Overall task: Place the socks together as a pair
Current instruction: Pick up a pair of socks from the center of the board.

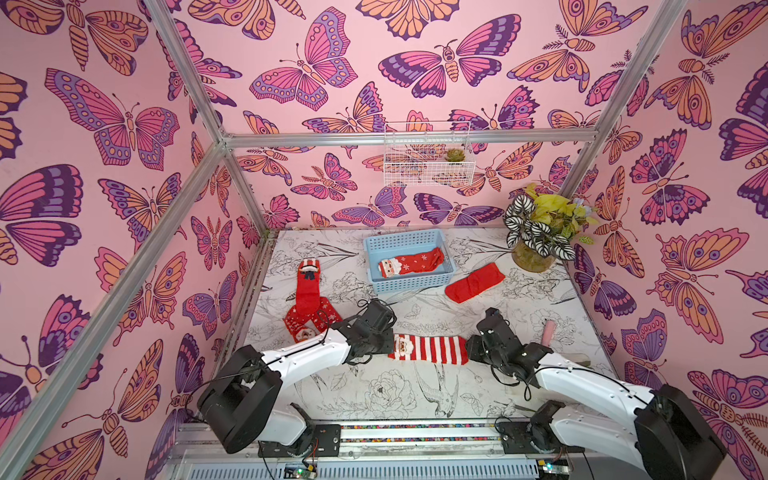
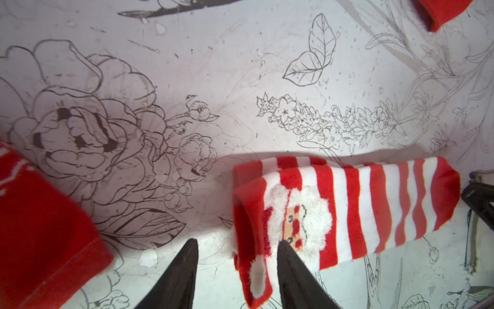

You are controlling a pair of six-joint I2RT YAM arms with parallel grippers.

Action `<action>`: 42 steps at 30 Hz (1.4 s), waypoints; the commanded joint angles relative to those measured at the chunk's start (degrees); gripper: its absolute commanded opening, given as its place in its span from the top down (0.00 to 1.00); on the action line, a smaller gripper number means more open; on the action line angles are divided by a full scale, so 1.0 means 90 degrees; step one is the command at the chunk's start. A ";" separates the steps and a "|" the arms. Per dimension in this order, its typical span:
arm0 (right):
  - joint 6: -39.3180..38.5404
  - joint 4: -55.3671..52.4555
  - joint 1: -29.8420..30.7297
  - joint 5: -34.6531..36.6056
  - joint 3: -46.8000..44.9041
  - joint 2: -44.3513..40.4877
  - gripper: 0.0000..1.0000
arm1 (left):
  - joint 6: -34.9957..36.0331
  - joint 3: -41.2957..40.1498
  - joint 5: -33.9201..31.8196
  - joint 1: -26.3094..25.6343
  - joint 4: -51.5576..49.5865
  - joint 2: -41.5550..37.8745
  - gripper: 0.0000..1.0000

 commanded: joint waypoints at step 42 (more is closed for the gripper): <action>-0.1103 -0.0306 -0.0165 0.0625 0.2039 -0.0381 1.00 | 0.1048 0.1729 -0.0227 0.0205 -0.1073 -0.0494 1.00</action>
